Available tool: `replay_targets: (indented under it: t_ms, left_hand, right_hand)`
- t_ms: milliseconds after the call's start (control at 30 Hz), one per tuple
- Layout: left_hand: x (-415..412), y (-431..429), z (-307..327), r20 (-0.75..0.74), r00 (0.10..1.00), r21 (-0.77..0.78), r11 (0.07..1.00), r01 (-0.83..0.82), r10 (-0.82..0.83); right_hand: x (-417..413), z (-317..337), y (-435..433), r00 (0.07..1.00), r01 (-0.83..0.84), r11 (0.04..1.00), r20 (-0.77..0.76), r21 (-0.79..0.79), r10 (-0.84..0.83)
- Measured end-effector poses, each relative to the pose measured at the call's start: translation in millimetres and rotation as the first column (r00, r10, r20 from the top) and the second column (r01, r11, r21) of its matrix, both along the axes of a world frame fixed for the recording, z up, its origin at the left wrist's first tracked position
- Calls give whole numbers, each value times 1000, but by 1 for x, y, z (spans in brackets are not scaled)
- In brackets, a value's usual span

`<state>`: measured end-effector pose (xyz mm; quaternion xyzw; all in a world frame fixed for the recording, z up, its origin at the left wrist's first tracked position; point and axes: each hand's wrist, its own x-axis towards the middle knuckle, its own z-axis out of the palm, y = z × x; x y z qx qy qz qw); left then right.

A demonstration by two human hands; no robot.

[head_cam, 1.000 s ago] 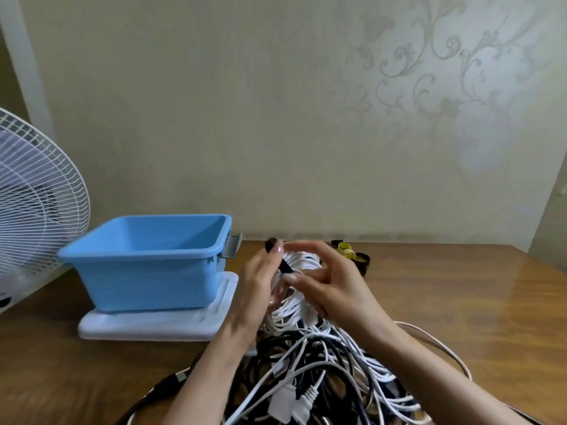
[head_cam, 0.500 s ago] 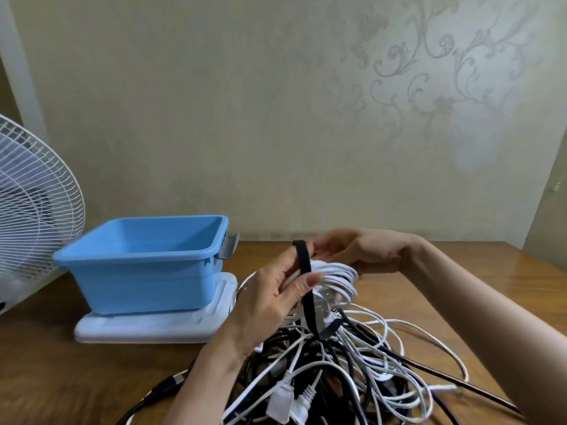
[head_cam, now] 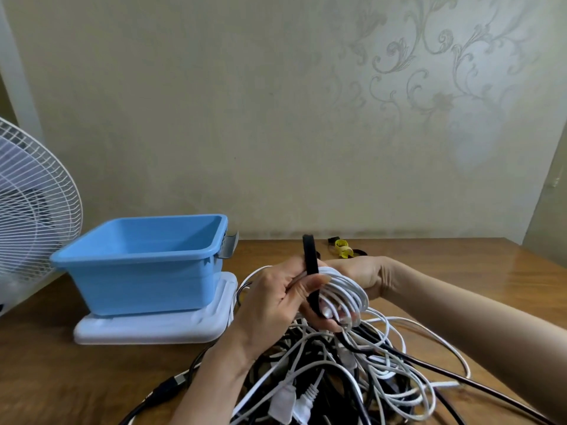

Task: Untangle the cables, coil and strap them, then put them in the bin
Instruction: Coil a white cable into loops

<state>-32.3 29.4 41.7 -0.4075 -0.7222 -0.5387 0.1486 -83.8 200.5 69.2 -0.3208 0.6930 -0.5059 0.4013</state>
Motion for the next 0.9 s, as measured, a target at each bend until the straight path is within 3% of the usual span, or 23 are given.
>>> replay_targets:
  t_ms: [67, 200, 333, 400, 533, 600, 700, 833, 900]
  left_hand:
    - [0, 0, 1, 25, 1000, 29, 1000, -3, 2]
    - [4, 2, 3, -4, 1000, 90, 996, 24, -24]
    - [2, 1, 4, 63, 997, 180, 983, 32, -44]
    - [2, 1, 4, 69, 997, 191, 982, 12, -25]
    - [-1, 0, 3, 197, 979, 341, 940, -17, -54]
    - [-2, 0, 3, 212, 974, 382, 924, -12, -75]
    - [-3, 0, 3, 225, 972, 364, 931, -21, -66]
    - [-6, -3, 0, 259, 965, 366, 929, -61, -39]
    - [-5, -3, 1, 260, 965, 356, 932, -70, -27]
  right_hand:
    - [4, 3, -1, 996, 68, 998, -58, -13, -69]
    - [6, 15, -3, 929, 103, 992, -349, -78, -124]
    - [7, 31, -3, 850, 208, 970, -467, -129, -245]
    - [11, 40, -4, 745, 273, 959, -612, -81, -264]
    - [22, 58, -11, 384, 431, 902, -903, -11, -194]
    - [28, 66, -13, 342, 473, 880, -910, -50, -235]
    - [31, 67, -16, 348, 526, 831, -845, -182, -405]
    - [34, 69, -11, 451, 588, 706, -565, -393, -691]
    - [36, 73, -10, 502, 599, 668, -444, -441, -743]
